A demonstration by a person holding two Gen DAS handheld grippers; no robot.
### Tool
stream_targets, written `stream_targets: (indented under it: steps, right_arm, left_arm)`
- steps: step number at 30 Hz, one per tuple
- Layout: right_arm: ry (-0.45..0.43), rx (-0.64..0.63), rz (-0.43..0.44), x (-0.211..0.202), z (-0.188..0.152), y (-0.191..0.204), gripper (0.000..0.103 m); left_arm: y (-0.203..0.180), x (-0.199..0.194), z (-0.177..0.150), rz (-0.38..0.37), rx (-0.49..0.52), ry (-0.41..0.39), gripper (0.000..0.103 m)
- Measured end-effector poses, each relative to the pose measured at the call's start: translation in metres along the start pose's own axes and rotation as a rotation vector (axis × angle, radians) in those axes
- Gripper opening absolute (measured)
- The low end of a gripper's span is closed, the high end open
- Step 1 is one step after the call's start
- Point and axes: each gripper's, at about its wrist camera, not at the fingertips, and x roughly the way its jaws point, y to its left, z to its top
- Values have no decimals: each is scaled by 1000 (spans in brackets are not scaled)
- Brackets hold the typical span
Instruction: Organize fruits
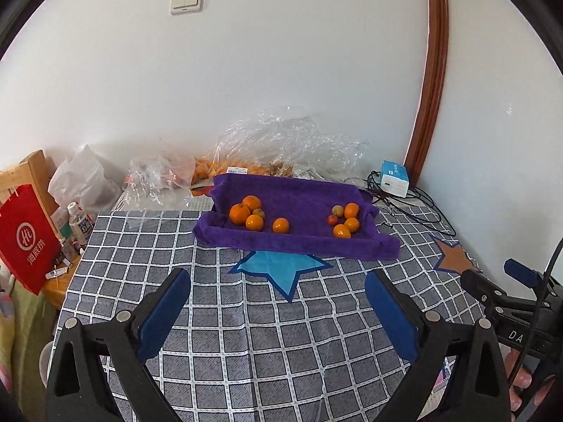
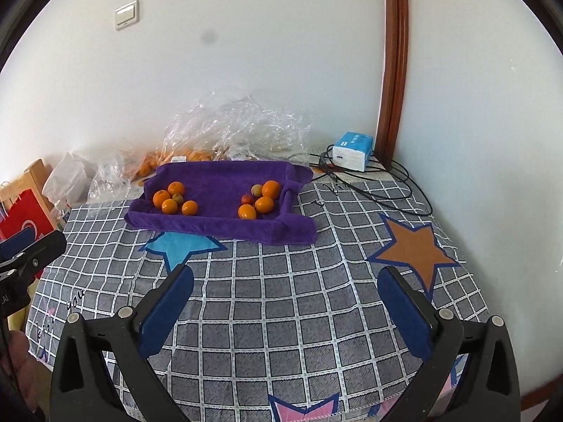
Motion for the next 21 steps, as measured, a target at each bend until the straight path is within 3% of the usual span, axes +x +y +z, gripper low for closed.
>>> stream_targets:
  steps: [21]
  right_arm:
    - [15, 5, -20, 5, -1, 0, 103]
  left_arm:
    - [-2, 1, -4, 1, -6, 8, 100]
